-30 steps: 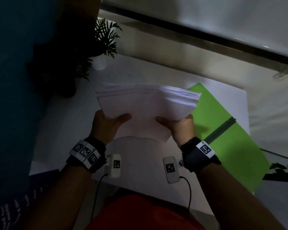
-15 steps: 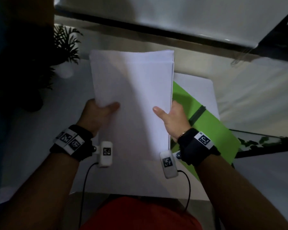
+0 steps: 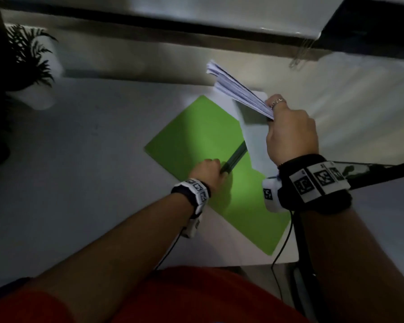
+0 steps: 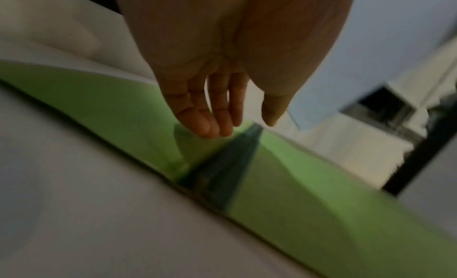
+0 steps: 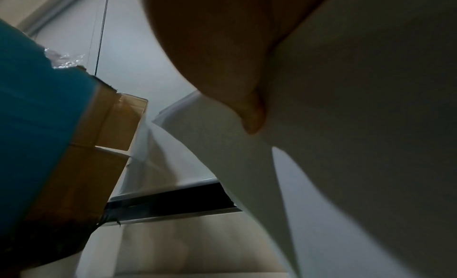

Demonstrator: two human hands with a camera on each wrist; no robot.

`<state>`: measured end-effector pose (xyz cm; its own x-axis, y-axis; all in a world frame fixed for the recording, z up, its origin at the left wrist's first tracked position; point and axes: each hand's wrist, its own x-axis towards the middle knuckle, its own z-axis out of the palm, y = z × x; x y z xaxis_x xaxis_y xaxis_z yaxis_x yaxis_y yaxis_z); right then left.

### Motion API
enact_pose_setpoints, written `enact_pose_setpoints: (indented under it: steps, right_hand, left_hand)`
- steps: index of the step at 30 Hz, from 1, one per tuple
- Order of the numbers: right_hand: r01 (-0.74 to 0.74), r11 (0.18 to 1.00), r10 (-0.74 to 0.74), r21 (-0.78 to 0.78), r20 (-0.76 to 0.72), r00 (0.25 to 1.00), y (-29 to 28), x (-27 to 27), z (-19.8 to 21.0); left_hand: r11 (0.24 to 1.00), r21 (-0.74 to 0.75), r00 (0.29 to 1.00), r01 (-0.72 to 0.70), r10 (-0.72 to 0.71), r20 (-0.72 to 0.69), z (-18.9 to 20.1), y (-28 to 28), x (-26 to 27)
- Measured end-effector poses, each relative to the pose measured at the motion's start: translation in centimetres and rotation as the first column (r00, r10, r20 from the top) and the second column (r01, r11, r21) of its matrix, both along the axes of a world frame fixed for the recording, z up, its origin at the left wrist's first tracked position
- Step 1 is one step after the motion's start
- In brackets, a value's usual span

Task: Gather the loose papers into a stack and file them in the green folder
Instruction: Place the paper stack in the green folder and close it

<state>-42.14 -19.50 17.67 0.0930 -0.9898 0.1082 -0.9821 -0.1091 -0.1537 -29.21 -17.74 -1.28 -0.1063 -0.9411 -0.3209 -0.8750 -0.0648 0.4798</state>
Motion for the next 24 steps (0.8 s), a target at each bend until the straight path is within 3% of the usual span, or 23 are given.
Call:
enact_pose_setpoints:
  steps: [4,7,13,19,24]
  right_hand:
    - [0.021,1.0,-0.02,0.009,-0.038,0.999,-0.2,-1.7,0.2]
    - [0.083,0.996,-0.083,-0.031,0.009,0.997,-0.2,-3.4,0.6]
    - [0.077,0.996,-0.062,-0.053,0.252,0.966,-0.5,-3.7,1.7]
    - [0.105,0.993,-0.111,0.044,0.585,0.804,-1.0,-2.6,-1.0]
    - [0.061,0.966,-0.228,0.25,0.723,0.652,-0.3,-2.2,-6.4]
  left_hand:
    - [0.996,0.022,0.982,0.085,-0.087,0.166,-0.9,-0.2,-2.9]
    - [0.994,-0.003,0.976,0.108,-0.105,0.193,-0.6,-0.5,-2.8]
    - [0.994,-0.108,0.985,-0.02,0.038,0.17,1.8,0.6,2.3]
    - [0.965,-0.107,0.958,-0.24,0.253,0.133,1.7,4.6,8.0]
    - [0.927,-0.033,0.923,-0.373,0.374,0.087,-0.4,7.0,11.5]
